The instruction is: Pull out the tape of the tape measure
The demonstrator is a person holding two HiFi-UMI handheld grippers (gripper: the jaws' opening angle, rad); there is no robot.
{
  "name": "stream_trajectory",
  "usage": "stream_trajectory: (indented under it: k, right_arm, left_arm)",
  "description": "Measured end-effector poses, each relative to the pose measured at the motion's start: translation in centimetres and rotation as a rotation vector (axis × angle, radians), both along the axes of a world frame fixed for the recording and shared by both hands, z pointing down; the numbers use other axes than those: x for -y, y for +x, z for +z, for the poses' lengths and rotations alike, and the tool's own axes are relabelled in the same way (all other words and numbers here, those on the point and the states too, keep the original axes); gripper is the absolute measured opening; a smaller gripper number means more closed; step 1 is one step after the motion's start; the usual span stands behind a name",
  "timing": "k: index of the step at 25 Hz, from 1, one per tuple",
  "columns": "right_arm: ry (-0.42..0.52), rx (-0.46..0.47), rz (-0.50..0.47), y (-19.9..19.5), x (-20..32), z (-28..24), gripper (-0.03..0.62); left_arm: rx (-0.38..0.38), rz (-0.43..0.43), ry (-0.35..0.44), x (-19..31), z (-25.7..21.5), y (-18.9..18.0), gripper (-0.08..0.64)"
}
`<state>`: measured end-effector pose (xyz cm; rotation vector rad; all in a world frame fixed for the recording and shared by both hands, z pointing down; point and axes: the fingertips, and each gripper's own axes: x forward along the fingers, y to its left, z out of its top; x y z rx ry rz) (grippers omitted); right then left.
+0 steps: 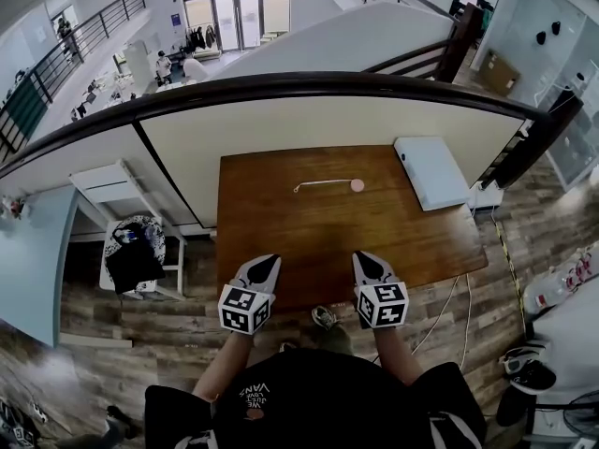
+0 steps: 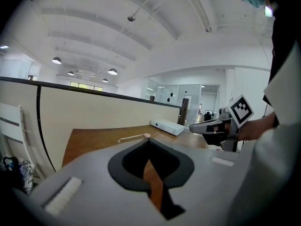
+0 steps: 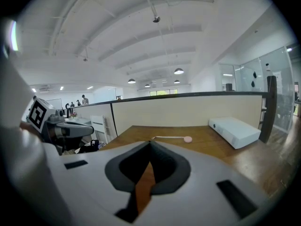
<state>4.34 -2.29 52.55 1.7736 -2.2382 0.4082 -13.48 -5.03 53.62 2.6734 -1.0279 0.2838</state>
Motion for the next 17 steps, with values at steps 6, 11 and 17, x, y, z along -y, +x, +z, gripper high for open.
stream_trajectory:
  k: [6,11,17]
  right_arm:
    - [-0.011,-0.006,-0.005,-0.6,-0.5,0.4,0.012]
    - [-0.013,-0.012,-0.007,-1.1,-0.4,0.5,0.012]
    - [-0.015,-0.015,-0.01,-1.5,0.0,0.6,0.012]
  left_arm:
    - [-0.005,0.0,-0.009,-0.5,0.2,-0.4,0.011]
    - [-0.003,0.005,-0.008,-0.6,0.4,-0.8,0.011]
    - [0.0,0.004,-0.015,-0.4,0.7,-1.1,0.011]
